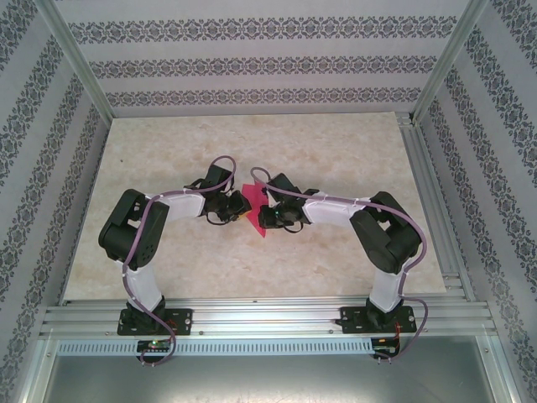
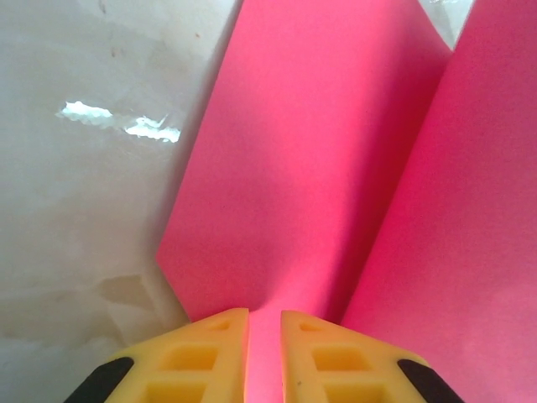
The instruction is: Fold a paper plane with a square sheet of paper (pick it up from the middle)
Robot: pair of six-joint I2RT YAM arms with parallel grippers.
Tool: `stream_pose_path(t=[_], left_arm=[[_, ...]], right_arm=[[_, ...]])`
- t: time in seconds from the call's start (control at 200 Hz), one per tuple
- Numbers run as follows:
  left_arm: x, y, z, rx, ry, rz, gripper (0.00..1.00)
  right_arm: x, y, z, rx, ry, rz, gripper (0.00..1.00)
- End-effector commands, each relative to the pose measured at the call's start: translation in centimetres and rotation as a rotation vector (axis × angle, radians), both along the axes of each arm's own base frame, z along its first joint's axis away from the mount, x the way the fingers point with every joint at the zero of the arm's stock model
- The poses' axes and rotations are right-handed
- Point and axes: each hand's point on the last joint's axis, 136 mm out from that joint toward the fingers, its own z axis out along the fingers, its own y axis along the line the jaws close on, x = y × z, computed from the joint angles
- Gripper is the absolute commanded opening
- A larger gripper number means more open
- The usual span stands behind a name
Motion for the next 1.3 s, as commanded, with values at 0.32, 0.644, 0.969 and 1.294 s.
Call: stream_pose_path(t=[0.32, 0.644, 0.969, 1.294], left_arm=[[0.0, 0.3, -0.2, 0.013, -0.007, -0.019, 0.18], [0.1, 0.3, -0.2, 0.013, -0.006, -0.023, 0.18], [0.0, 0.1, -0.3, 0.004, -0.004, -0.028, 0.18], [0.1, -0.1, -0.3, -0.008, -0.002, -0.031, 0.18]], right_arm=[[0.5, 0.3, 0.2, 0.133, 0.042, -0.034, 0.15], [1.7, -0.5, 2.6, 0.083, -0.019, -0.044, 0.21], [2.2, -1.0, 3.3, -0.003, -0.061, -0.045, 0.24], [2.4, -1.2, 3.2, -0.091, -0.075, -0.034, 0.31]])
